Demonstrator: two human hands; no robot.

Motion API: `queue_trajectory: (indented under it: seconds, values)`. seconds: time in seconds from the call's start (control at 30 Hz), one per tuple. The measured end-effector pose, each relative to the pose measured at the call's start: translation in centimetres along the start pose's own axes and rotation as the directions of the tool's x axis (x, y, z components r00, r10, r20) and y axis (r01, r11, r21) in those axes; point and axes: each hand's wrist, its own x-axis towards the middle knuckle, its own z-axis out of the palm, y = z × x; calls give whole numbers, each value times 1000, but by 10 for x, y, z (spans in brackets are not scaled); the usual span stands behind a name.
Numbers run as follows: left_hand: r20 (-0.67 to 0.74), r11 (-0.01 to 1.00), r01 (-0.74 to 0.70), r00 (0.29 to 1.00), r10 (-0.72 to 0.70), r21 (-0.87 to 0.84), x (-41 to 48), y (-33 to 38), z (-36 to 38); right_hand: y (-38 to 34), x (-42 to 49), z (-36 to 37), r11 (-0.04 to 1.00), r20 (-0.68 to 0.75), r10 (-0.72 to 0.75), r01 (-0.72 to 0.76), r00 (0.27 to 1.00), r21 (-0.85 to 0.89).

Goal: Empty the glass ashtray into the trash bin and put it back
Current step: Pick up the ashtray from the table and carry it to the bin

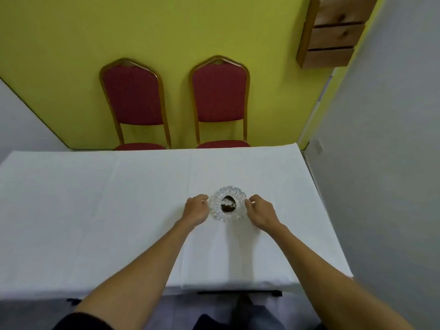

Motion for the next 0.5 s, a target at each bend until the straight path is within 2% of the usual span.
queue_trajectory:
  seconds: [0.13,0.27,0.4,0.5]
  values:
    - [-6,999,38,999,-39,-8,8,11,14,1,13,7,997,-4,43,-42,999,69]
    - [-12,998,30,1000,-29,63,22,14,26,-2,24,20,995,-15,31,-30,999,95]
    - [-71,982,29,997,-16,185,29,16,36,-2,31,27,992,2,83,-83,997,90]
    - [-66,982,27,998,-15,186,31,14,40,-5,32,27,988,14,102,-103,995,116]
